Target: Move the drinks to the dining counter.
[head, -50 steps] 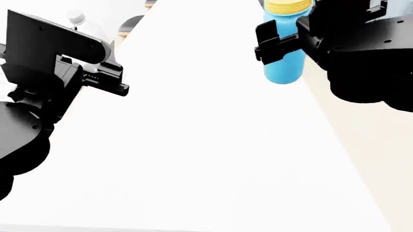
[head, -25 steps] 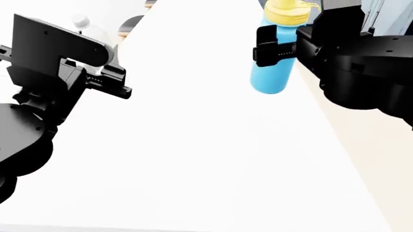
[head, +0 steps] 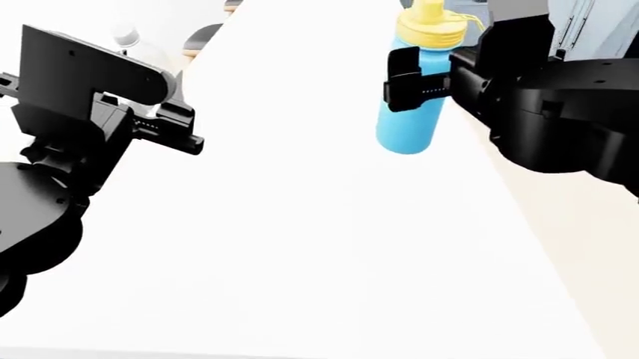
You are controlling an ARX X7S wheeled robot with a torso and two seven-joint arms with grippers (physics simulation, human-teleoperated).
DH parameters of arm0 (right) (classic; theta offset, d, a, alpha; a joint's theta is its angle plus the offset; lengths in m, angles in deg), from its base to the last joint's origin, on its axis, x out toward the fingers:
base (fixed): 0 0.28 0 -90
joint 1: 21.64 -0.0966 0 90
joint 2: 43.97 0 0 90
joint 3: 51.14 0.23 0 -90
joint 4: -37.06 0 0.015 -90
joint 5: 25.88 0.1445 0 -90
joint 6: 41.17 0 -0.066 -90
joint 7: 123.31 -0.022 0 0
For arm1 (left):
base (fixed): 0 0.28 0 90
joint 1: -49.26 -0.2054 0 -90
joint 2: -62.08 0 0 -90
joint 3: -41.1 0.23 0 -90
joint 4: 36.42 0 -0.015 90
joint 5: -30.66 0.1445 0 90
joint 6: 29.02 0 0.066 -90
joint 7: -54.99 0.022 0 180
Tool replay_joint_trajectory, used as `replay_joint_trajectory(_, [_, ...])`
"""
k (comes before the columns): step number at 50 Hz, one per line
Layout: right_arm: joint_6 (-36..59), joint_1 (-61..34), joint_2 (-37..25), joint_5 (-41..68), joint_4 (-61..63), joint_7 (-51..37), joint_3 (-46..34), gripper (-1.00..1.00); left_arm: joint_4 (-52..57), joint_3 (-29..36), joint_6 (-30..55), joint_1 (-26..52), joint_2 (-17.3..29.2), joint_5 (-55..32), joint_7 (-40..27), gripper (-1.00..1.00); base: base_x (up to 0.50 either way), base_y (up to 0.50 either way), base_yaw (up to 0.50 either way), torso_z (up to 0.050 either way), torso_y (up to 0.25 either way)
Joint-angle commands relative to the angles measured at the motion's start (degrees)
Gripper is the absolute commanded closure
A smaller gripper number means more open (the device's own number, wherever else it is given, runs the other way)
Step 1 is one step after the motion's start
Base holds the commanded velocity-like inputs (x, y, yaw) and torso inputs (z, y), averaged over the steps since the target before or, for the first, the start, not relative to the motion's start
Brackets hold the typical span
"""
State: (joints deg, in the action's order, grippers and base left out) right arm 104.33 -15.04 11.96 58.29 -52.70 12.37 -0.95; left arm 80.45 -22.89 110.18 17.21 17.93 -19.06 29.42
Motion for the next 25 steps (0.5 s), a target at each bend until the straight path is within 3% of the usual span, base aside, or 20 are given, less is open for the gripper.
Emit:
replay_joint_trajectory(1, [1.11,-0.57,0.01,-1.39,0.03,1.34,-0.24,1.00,-0.21,-0.45,-0.29,0.50,-0.16,0.60,-0.63,1.00,0.00,0.00,0.00,0.000,0.000])
replay_joint_trajectory(25, [0.44,1.71,-0.96,-0.75,2.45,2.39,-0.46,1.00,0.15,-0.76,-0.42,0.13,0.21,0.21,-0.90,1.00,0.00,0.00,0.00,0.000,0.001])
